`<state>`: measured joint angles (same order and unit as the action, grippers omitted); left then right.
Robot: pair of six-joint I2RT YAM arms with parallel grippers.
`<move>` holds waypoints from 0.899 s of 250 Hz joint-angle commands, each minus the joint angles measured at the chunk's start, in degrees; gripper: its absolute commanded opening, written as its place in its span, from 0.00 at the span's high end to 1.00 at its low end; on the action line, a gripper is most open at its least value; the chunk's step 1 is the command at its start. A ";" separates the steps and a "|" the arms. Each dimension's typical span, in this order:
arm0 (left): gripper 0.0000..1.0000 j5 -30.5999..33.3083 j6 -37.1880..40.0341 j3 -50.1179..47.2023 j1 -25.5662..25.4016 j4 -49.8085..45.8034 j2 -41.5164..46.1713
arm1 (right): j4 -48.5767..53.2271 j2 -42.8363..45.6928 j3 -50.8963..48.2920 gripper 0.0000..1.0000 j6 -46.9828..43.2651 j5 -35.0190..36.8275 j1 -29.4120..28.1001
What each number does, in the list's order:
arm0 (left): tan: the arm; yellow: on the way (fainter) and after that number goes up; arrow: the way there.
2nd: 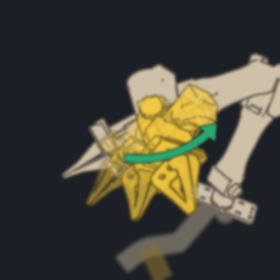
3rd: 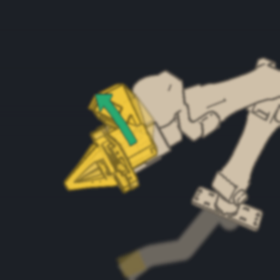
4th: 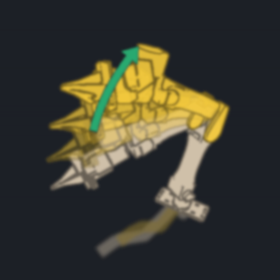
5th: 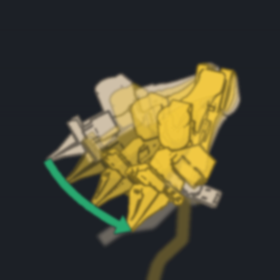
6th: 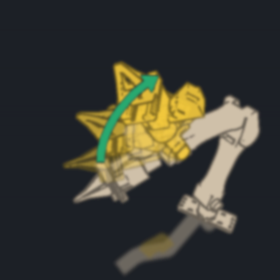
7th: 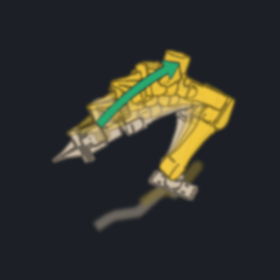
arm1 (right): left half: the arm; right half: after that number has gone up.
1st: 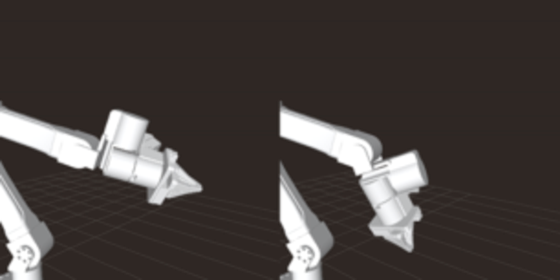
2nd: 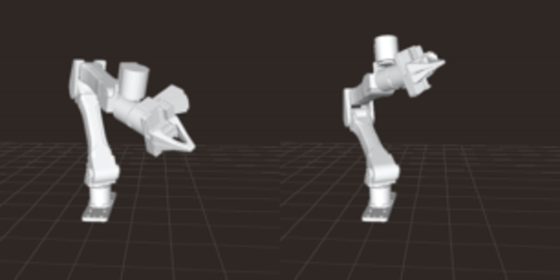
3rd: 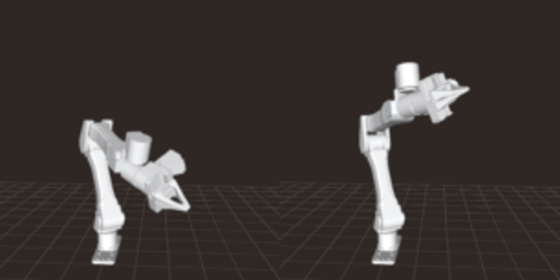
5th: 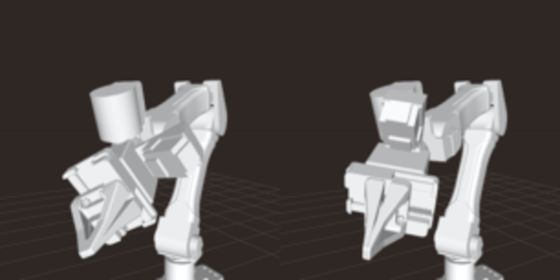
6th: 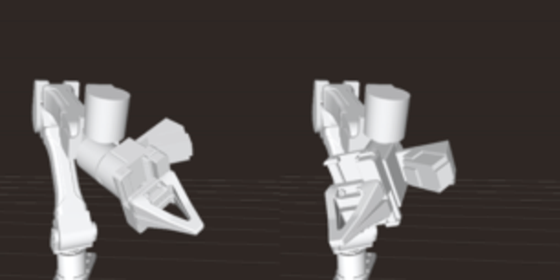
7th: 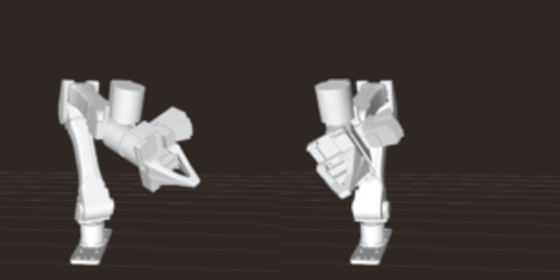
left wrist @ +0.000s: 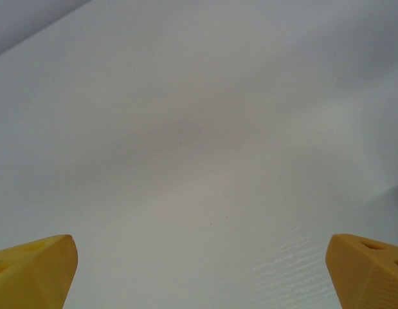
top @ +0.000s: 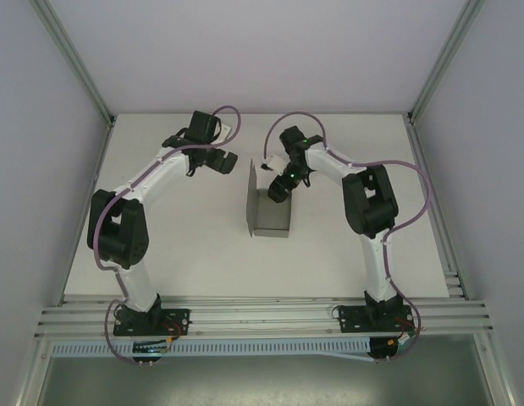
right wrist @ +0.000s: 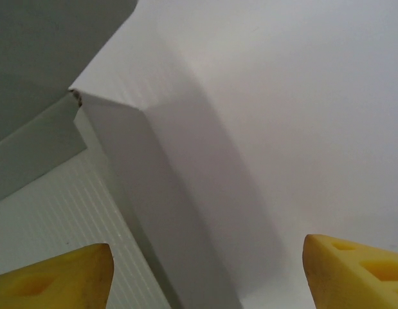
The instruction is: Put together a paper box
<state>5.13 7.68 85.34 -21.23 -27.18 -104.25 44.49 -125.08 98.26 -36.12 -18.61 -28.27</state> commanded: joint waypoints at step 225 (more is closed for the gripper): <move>0.02 11.85 -16.02 1.92 0.84 -2.79 5.98 | -3.99 8.45 -15.29 0.96 71.32 45.22 -12.86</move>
<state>15.94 -5.54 86.37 -20.62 -27.86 -100.57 31.29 -115.33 79.48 22.09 14.37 -37.26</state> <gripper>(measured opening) 0.984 0.096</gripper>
